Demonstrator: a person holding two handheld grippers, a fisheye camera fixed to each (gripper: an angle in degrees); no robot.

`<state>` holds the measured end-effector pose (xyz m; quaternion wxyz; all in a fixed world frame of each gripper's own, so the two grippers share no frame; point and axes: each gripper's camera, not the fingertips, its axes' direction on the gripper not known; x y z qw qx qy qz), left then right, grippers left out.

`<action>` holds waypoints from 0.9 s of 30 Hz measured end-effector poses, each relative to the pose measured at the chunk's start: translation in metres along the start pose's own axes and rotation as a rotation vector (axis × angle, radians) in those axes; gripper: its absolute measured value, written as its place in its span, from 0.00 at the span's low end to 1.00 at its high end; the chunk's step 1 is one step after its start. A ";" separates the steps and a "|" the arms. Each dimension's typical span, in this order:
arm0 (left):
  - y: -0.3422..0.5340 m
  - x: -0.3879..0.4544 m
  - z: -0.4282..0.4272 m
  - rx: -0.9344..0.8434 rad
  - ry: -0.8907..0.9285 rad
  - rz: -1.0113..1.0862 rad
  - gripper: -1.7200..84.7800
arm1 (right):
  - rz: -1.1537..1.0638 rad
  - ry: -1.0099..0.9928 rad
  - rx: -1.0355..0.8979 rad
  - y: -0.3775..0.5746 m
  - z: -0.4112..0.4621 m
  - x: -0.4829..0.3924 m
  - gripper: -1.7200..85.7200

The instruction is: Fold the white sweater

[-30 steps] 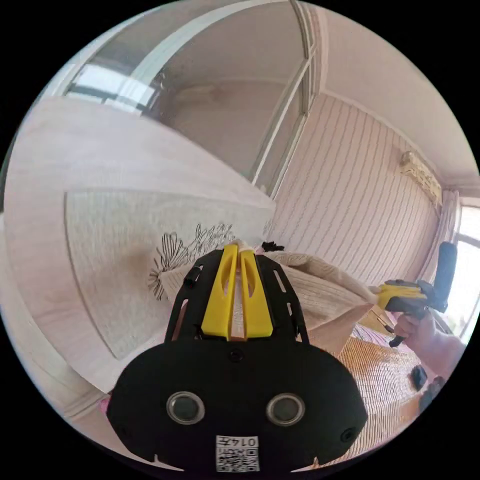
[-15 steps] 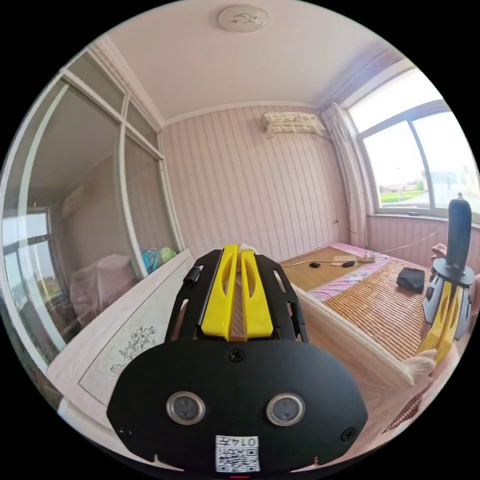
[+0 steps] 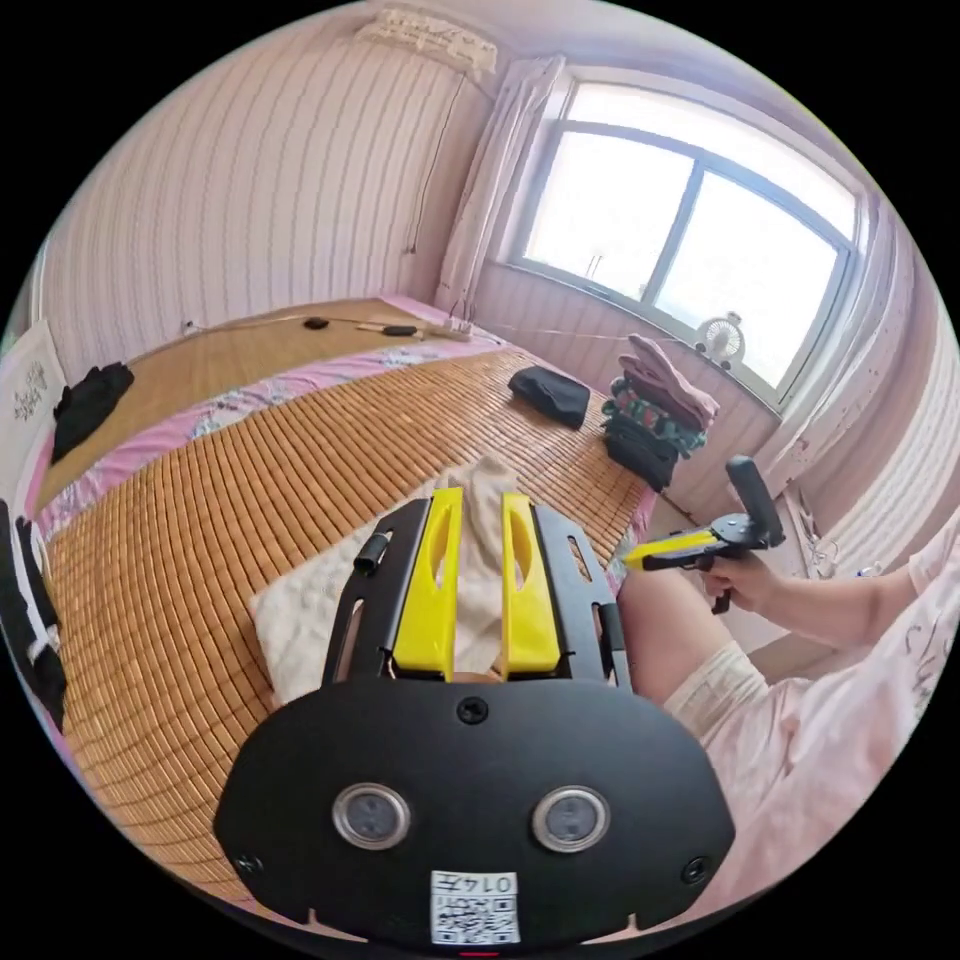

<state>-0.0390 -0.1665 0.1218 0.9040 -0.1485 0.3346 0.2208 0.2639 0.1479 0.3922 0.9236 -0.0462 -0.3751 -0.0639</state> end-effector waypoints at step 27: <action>0.085 -0.183 0.105 -0.032 -0.021 -0.820 0.01 | 0.064 -0.236 0.100 -0.073 -0.099 0.111 0.03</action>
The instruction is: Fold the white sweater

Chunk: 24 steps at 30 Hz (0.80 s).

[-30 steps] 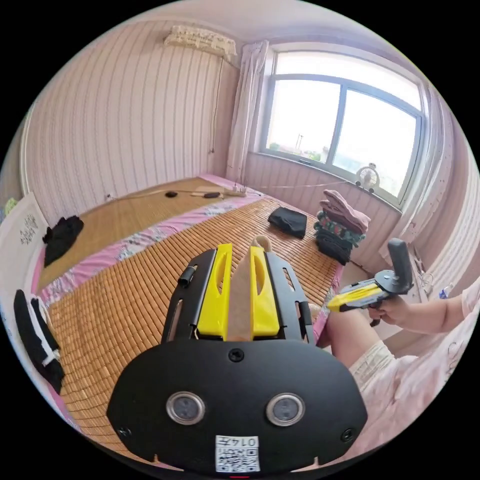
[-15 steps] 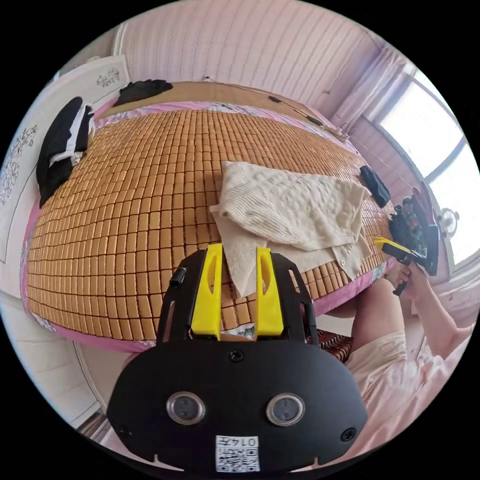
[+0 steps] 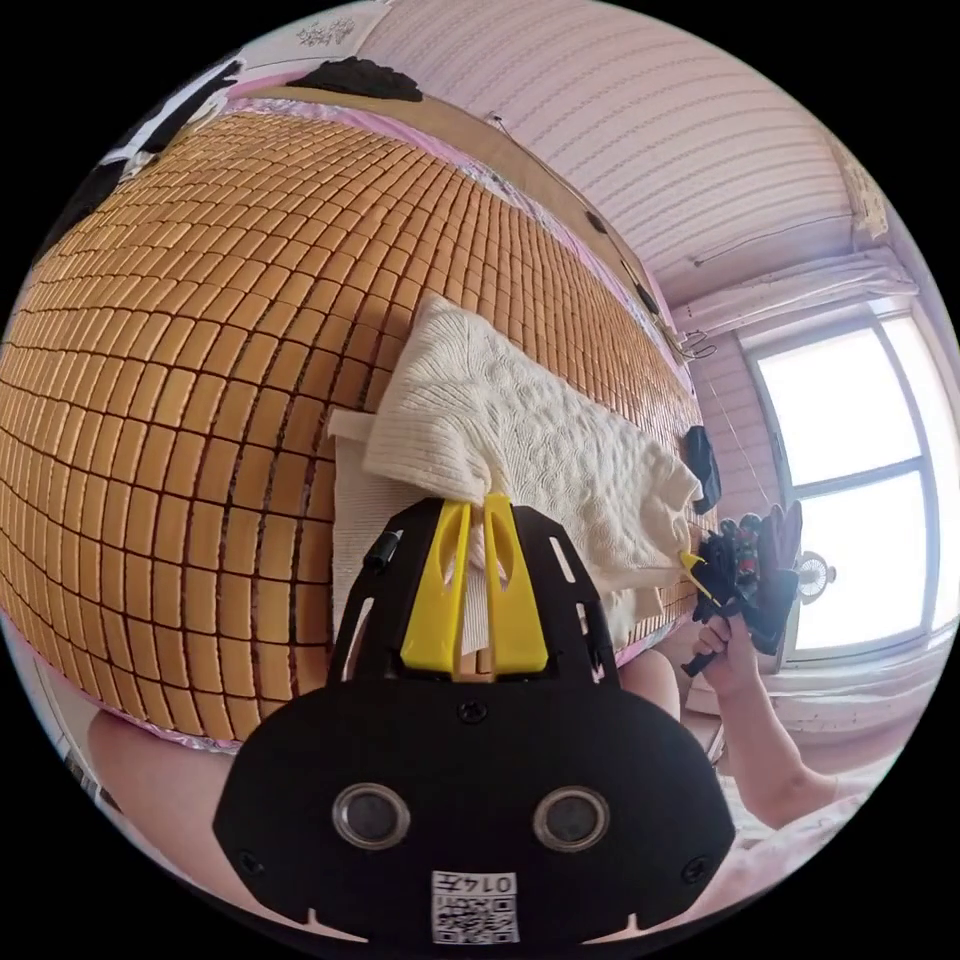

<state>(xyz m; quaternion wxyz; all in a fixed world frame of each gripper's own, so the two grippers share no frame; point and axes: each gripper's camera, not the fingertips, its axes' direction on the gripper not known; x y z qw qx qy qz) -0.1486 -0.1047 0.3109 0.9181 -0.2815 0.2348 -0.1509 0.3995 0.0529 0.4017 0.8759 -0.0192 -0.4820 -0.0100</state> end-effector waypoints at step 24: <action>0.001 0.147 -0.293 0.803 0.019 0.619 0.01 | -0.834 0.084 0.523 -0.058 -0.294 -0.262 0.03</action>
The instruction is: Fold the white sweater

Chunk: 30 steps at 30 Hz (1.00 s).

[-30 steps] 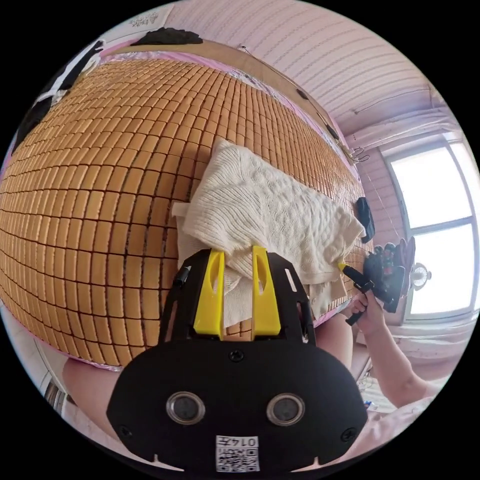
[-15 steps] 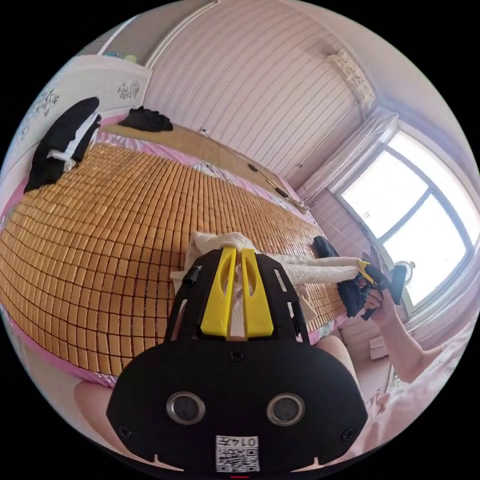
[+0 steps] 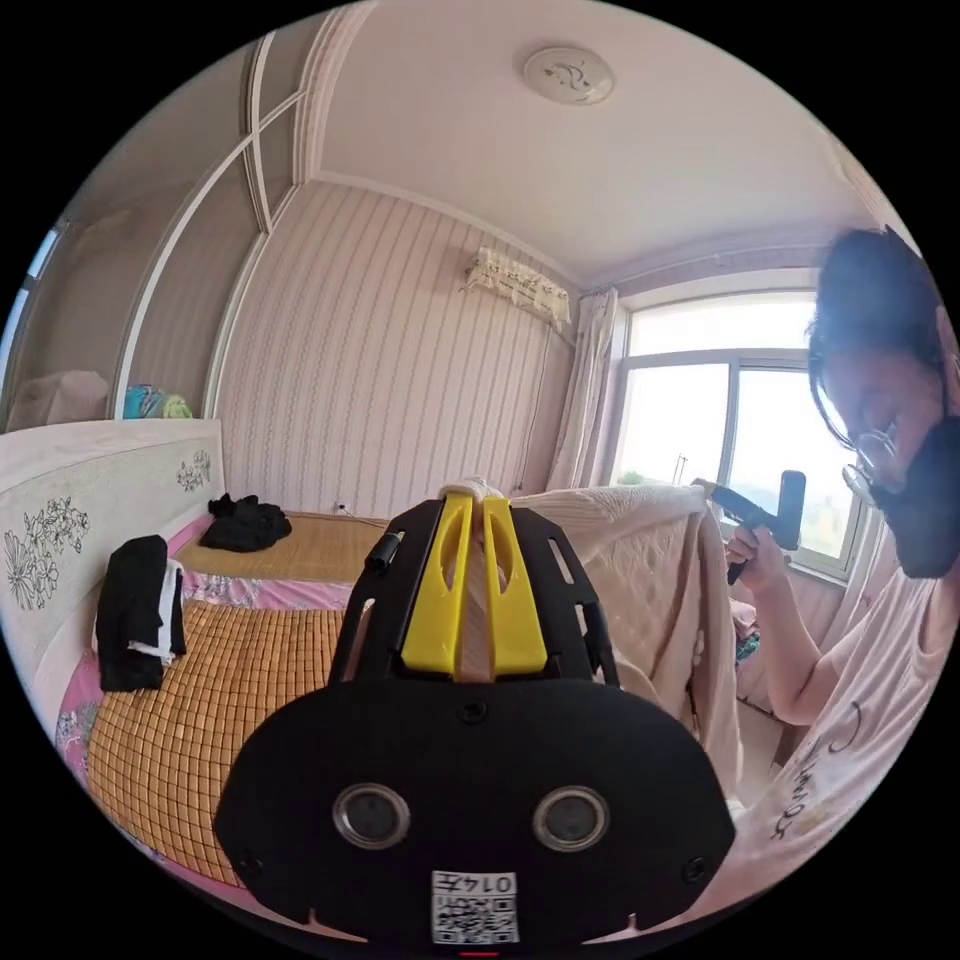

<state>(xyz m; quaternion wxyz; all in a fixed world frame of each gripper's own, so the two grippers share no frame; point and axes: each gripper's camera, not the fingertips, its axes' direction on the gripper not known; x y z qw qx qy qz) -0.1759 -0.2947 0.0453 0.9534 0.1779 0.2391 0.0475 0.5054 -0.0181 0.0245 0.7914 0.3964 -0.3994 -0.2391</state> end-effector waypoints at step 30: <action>0.302 -0.173 0.191 -1.036 -0.239 -0.251 0.06 | 0.413 -0.119 -0.953 0.273 0.249 -0.027 0.05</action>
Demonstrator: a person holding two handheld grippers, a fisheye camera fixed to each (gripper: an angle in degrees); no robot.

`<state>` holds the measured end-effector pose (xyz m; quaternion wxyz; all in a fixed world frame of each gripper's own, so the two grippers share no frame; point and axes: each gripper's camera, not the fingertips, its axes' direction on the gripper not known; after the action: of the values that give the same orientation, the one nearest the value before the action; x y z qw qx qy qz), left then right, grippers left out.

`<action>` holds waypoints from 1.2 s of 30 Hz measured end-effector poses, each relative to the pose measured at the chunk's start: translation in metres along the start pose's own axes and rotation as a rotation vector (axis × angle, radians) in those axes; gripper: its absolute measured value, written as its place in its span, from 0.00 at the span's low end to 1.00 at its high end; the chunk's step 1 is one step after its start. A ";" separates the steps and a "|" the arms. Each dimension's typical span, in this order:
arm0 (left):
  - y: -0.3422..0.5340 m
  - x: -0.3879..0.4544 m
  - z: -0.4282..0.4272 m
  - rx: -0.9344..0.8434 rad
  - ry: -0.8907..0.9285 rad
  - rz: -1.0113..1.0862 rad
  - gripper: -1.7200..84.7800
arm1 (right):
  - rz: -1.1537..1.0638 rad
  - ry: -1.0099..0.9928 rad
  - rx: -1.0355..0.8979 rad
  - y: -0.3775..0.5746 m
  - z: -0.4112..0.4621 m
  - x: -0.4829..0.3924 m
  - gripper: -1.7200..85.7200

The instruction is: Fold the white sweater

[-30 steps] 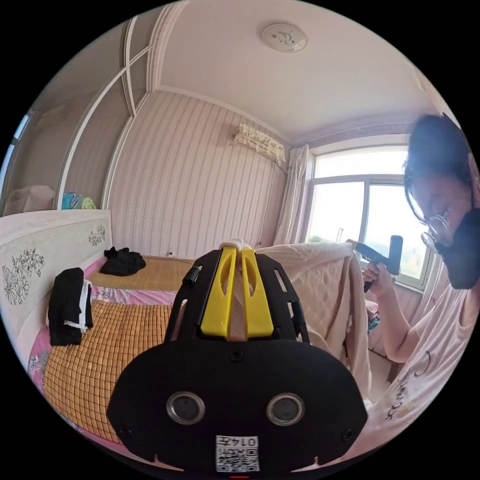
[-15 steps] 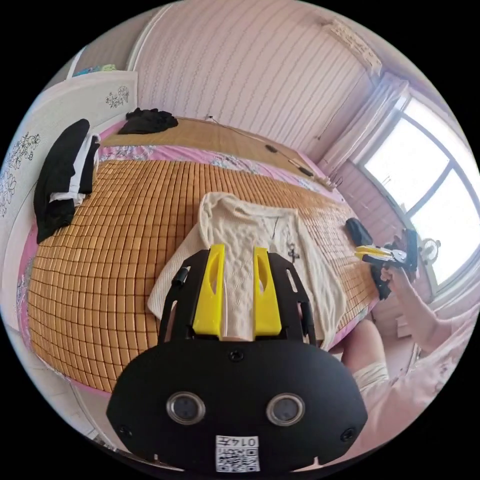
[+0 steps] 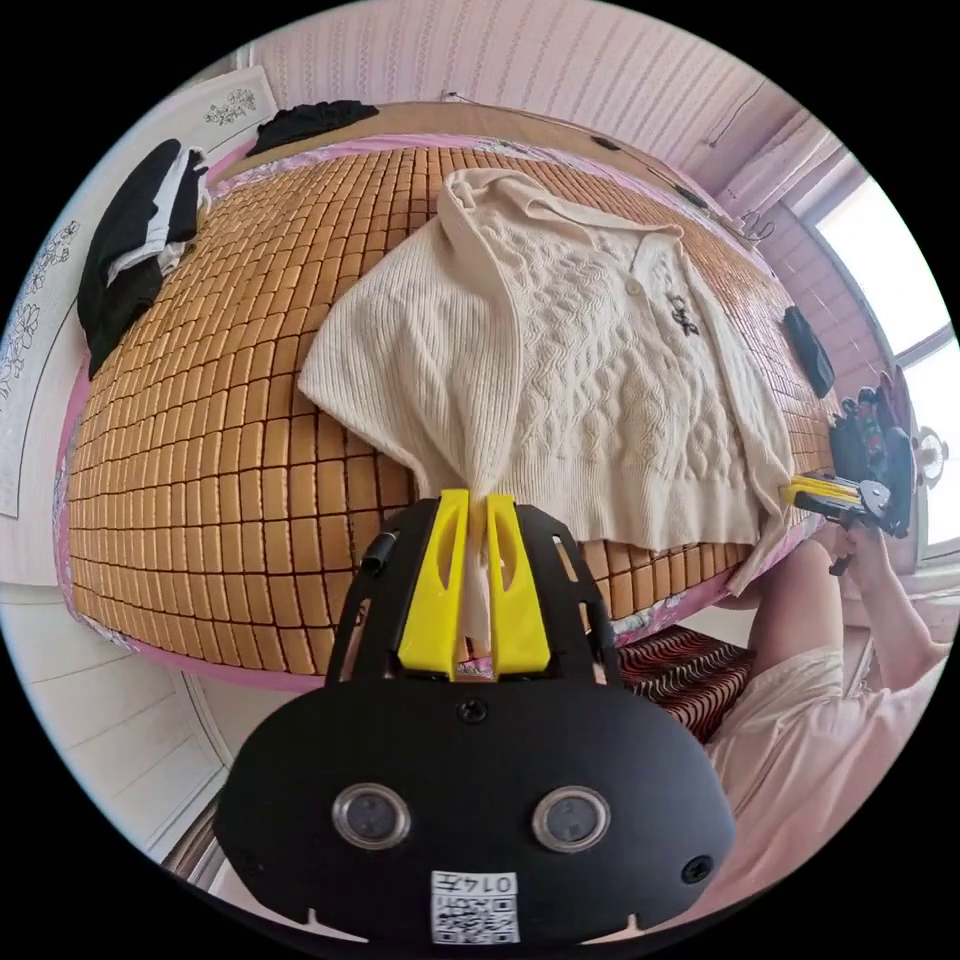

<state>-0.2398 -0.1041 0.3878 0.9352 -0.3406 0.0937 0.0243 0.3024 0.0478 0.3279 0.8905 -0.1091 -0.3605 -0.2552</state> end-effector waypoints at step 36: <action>-0.067 -0.014 0.054 -0.327 0.117 0.263 0.08 | -0.466 0.032 -0.301 -0.063 0.062 -0.063 0.06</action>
<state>-0.2376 -0.1212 0.4734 0.8494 -0.4732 0.1861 0.1410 0.1936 0.0413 0.3286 0.7872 -0.1502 -0.3199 -0.5054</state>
